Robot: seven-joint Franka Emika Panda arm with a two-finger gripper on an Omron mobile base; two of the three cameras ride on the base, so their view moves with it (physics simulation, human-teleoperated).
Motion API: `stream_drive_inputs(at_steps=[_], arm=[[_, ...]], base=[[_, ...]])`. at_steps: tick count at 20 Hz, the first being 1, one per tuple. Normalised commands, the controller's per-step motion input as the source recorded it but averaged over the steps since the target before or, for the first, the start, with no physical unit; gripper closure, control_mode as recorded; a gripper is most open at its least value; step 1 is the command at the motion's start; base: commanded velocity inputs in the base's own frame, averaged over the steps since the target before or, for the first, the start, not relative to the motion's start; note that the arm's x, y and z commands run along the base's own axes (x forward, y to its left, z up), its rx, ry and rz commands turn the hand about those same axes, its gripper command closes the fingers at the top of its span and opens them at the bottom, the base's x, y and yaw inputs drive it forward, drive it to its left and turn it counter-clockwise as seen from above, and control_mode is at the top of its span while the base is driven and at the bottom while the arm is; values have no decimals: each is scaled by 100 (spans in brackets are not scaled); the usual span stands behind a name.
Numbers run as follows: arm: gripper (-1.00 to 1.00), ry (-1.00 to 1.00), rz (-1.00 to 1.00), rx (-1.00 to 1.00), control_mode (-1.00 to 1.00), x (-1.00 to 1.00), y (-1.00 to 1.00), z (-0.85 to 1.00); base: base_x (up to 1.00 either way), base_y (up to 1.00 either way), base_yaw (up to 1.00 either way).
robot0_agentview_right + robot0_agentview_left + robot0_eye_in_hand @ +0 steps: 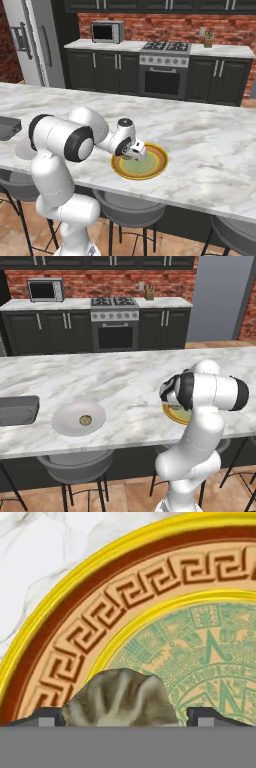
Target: Place two dumplings into each of the tupperware containers and then place the containers in the fridge.
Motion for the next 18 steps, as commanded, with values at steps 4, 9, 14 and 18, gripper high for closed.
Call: stream_drive_inputs(at_steps=[4,9,14,18], arm=[[100,3,0,5,-100,0,2,-45],[100,1,-7,11,-100,-22,9,-14],[100,-5,-4,11,-100,-99,6,62],[100,-2,2,1,-100,-91,17,100]], base=[[0,0,0],[0,0,0],[0,0,0],[0,0,0]])
